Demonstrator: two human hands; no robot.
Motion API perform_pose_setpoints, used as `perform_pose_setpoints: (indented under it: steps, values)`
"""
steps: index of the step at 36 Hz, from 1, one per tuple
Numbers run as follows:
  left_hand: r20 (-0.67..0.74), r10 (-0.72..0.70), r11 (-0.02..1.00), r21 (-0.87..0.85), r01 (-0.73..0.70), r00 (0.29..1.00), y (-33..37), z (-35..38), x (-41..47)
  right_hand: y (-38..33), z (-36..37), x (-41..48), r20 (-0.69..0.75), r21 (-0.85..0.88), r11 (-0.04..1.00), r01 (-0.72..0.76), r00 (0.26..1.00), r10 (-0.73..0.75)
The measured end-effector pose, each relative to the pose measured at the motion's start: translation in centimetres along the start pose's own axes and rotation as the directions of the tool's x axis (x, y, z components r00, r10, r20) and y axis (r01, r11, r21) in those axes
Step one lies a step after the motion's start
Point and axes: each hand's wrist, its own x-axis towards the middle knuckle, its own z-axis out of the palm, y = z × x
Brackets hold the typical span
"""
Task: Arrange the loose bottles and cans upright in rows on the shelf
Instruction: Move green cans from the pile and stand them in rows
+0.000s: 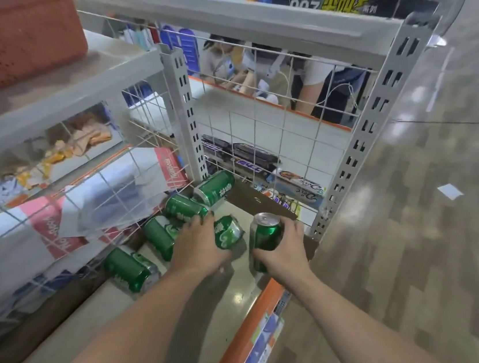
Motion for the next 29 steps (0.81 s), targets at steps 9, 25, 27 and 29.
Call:
perform_pose_setpoints:
  steps: [9, 25, 27, 29]
  values:
    - [-0.078, -0.173, 0.817, -0.568, 0.099, 0.982, -1.7, -1.7, -2.7, 1.3, 0.9, -1.3, 0.12, 0.116, 0.993, 0.035, 0.992, -0.049]
    - [-0.258, -0.455, 0.473, -0.881, -0.014, 0.852, -8.9, -8.6, -11.4, -8.4, 7.7, -5.7, 0.261, 0.289, 0.932, 0.219, 0.918, -0.297]
    - [-0.297, -0.496, 0.478, -0.878, -0.029, 0.816, -11.4, -10.0, -13.7, -10.2, 10.2, -7.3, 0.307, 0.323, 0.914, 0.245, 0.886, -0.346]
    - [-0.32, -0.536, 0.489, -0.872, -0.022, 0.781, -14.0, -11.1, -16.4, -11.8, 12.9, -9.2, 0.369, 0.345, 0.897, 0.275, 0.839, -0.399]
